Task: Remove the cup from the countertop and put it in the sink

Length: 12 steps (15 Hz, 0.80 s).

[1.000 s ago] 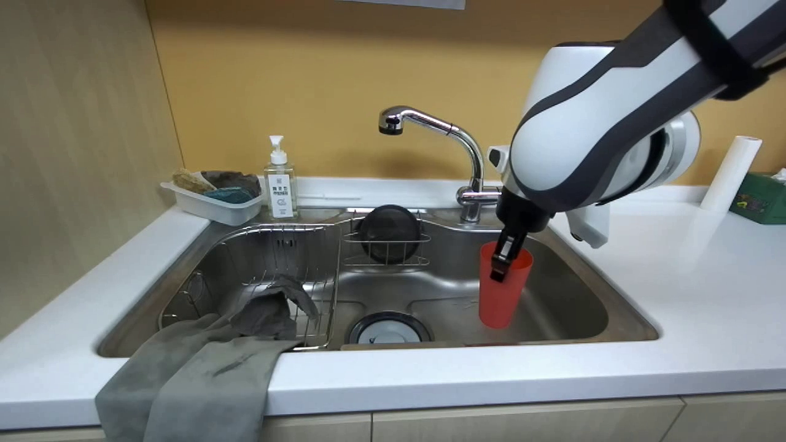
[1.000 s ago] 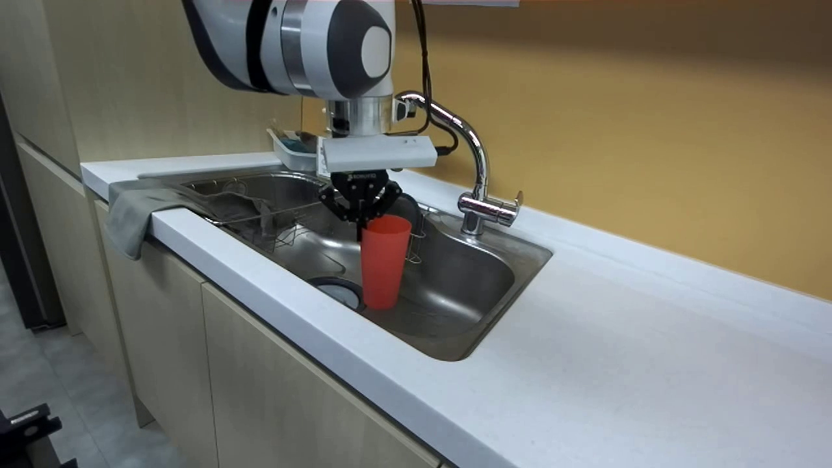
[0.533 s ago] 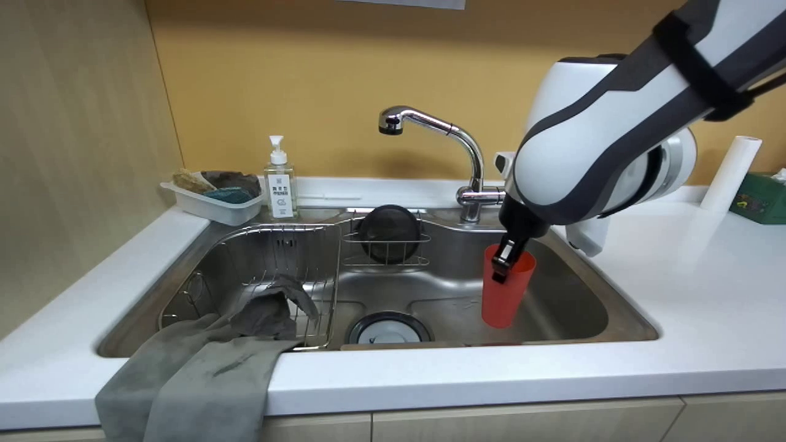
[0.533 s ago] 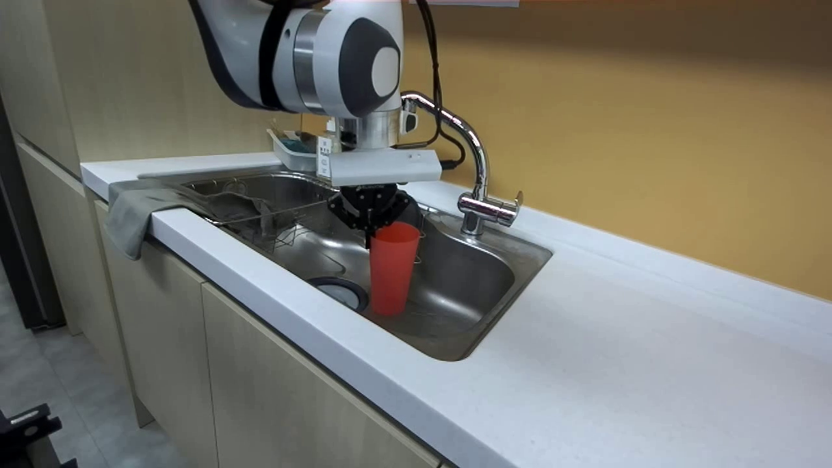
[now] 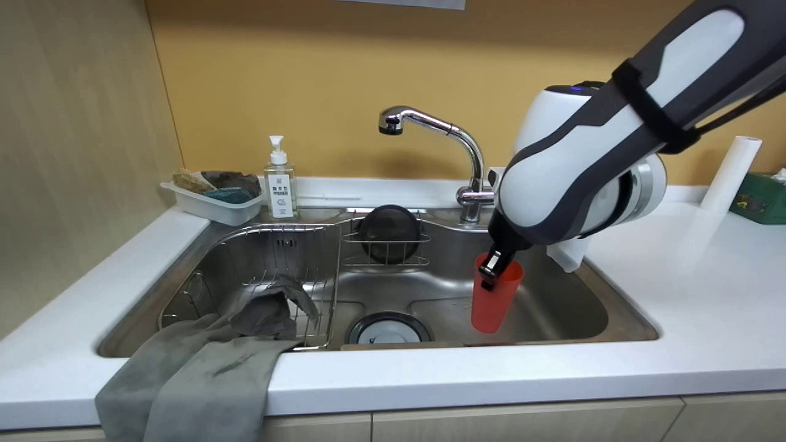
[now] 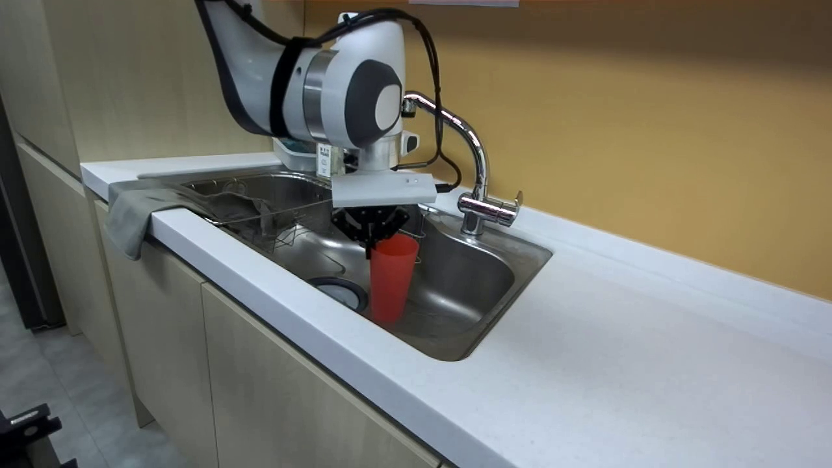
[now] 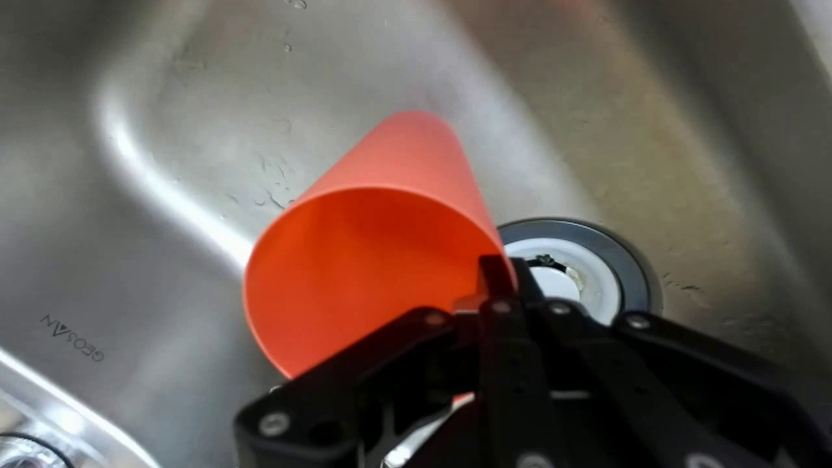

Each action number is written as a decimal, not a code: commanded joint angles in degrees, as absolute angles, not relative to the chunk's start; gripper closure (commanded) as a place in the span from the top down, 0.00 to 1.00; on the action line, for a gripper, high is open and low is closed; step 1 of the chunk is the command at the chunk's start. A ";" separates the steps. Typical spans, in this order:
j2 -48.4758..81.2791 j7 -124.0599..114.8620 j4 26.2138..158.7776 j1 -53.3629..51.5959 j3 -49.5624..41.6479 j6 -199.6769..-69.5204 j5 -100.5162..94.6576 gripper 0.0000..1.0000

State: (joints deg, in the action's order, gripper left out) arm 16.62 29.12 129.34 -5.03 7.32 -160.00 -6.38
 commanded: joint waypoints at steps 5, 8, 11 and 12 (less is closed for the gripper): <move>22.88 22.73 123.24 -6.13 6.06 -158.84 -11.67 0.01; 24.97 22.07 121.11 -6.30 5.96 -157.37 -12.58 0.01; 26.83 21.84 119.14 -6.34 5.97 -155.60 -12.85 0.01; 27.41 21.74 118.55 -6.34 5.97 -155.02 -12.96 0.01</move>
